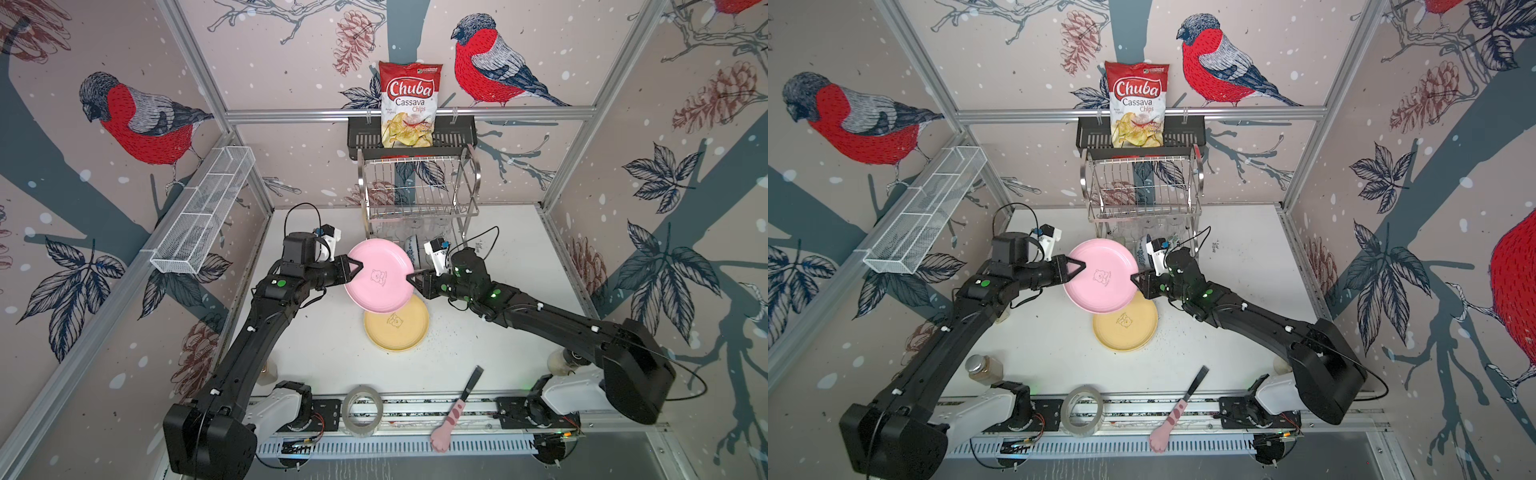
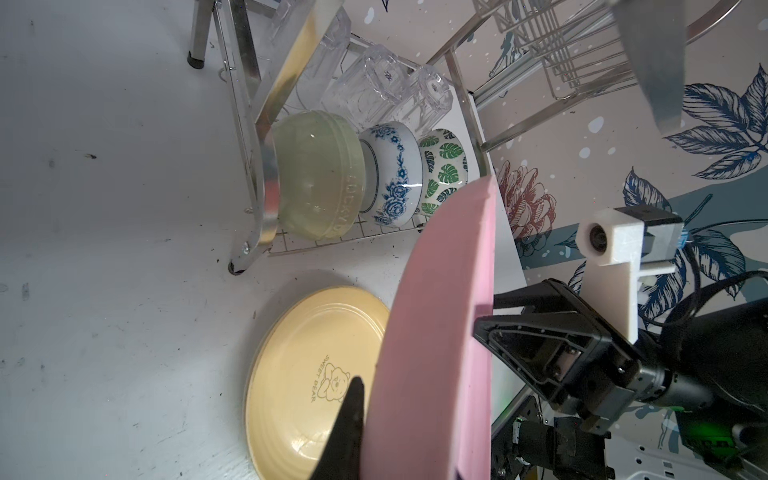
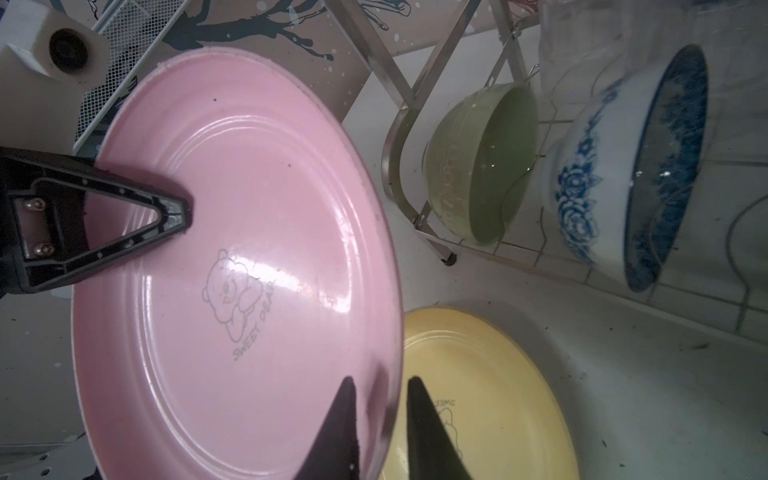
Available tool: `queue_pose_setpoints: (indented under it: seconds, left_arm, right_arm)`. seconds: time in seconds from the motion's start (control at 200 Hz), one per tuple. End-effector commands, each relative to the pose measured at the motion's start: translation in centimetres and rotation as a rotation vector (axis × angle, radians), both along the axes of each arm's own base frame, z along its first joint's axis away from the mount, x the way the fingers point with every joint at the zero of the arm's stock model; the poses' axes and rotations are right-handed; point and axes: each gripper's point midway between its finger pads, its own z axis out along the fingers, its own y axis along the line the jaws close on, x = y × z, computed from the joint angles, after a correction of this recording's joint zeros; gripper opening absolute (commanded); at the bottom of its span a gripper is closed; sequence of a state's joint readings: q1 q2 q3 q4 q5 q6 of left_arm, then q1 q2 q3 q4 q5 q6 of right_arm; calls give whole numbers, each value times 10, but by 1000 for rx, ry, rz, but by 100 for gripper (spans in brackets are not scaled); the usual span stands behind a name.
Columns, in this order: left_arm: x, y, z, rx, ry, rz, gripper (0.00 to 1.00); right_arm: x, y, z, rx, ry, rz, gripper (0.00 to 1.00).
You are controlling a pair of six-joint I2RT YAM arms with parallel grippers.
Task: Unload the mixed dishes from the dish rack
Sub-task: 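Lower the pink plate onto the yellow plate with both grippers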
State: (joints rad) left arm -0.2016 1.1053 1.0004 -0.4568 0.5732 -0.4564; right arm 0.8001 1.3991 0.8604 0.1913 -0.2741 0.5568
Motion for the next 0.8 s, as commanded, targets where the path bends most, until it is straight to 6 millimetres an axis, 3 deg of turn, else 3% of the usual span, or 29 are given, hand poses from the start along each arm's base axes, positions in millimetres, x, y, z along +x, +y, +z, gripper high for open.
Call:
queue_pose_setpoints:
  seconds: [0.0,0.135,0.275,0.335,0.415,0.47,0.57,0.795]
  left_arm:
    - [3,-14,27,-101,-69,-56,0]
    - [-1,-16,13,-109,-41,-71,1]
    - [-8,-23,7,-149,-23,-116,21]
    - [-10,-22,5,-148,-23,-116,37]
    - [-11,-19,4,-130,-26,-106,71]
    - [-11,-16,4,-110,-29,-91,82]
    - [-10,-11,5,-77,-42,-63,88]
    - [-3,-1,14,-33,-79,-5,93]
  right_arm:
    - [-1,6,2,12,3,6,10]
    - [3,-1,-2,-21,11,-41,0]
    - [9,-13,-13,-82,22,-108,0]
    - [10,-18,-18,-104,28,-126,0]
    - [9,-22,-24,-125,37,-135,0]
    - [7,-25,-27,-138,44,-139,0]
    - [5,-33,-37,-169,53,-158,0]
    - [-2,-50,-62,-235,89,-198,0]
